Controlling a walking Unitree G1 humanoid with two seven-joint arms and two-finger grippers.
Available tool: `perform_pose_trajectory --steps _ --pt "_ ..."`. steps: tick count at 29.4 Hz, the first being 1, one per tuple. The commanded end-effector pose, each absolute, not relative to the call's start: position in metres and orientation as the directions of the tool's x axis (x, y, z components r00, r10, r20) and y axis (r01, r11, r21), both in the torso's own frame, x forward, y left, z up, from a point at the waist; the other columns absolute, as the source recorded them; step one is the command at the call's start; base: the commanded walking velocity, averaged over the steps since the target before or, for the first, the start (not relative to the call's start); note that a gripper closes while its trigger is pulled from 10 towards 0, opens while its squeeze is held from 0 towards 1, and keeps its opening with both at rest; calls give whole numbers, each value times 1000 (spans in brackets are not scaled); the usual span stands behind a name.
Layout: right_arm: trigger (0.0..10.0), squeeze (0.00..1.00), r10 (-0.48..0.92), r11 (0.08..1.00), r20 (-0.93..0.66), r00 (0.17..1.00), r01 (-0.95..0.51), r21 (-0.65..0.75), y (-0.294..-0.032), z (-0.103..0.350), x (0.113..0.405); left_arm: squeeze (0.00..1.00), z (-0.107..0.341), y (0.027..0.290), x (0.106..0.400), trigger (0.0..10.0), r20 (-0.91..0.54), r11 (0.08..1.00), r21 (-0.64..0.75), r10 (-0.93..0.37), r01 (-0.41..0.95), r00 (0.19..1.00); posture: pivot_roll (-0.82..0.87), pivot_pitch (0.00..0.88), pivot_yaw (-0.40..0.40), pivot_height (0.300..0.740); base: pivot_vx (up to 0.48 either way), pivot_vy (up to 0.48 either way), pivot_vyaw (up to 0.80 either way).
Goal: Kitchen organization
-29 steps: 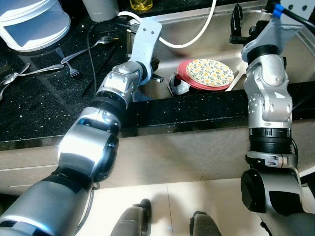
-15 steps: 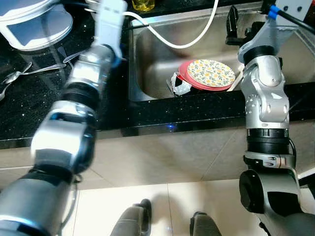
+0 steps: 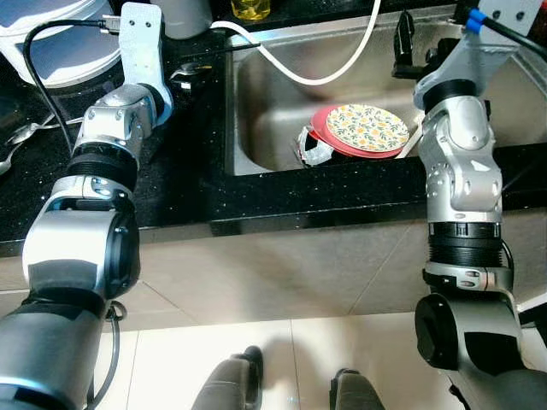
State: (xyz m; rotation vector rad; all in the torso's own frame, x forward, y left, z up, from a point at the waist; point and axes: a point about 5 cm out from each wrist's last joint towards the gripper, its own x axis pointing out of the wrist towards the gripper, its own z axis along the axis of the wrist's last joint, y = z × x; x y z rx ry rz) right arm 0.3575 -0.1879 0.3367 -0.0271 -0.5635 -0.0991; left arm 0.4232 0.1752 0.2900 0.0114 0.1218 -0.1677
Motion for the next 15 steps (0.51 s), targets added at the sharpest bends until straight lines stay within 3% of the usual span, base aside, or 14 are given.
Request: perform_pose_trajectory --steps 1,6,7,8,9,11,12,13,14,15 --pt "10000 0 -64 997 537 841 79 -5 -182 337 359 0 285 187 421 10000 -142 988 -19 -153 151 978 83 177 153 740 0 0 0" --pt "10000 0 -64 997 538 841 79 -5 -182 338 359 0 270 185 418 10000 -230 971 -115 -229 207 946 83 176 153 740 0 0 0" --pt "10000 0 -63 997 538 840 78 -5 -182 338 359 0 261 186 416 7176 -269 961 -180 -253 209 929 83 176 153 740 0 0 0" --pt "10000 0 -63 997 538 840 78 -5 -182 338 359 0 259 186 416 7176 -277 958 -198 -257 207 926 83 176 153 740 0 0 0" --pt "10000 0 -63 997 539 840 77 -5 -181 338 359 0 255 186 415 6039 -288 953 -225 -263 202 921 83 176 153 740 0 0 0" --pt "10000 0 -63 997 538 840 77 -4 -181 338 359 0 253 187 415 6039 -294 950 -240 -267 199 918 85 175 152 740 0 0 0" --pt "10000 0 -62 997 538 841 76 -4 -181 338 359 0 247 186 414 3294 -310 944 -259 -283 206 908 85 175 151 740 0 0 0" --pt "10000 0 -62 997 538 841 76 -4 -181 338 359 0 247 186 414 3294 -310 944 -259 -283 206 908 85 175 151 740 0 0 0" --pt "10000 0 -62 997 538 840 76 -4 -181 338 360 0 243 185 413 0 -320 945 -252 -286 210 903 85 175 151 740 0 0 0" --pt "10000 0 -62 997 539 840 76 -4 -181 338 359 0 240 183 413 0 -328 946 -239 -291 219 899 85 175 151 740 0 0 0"
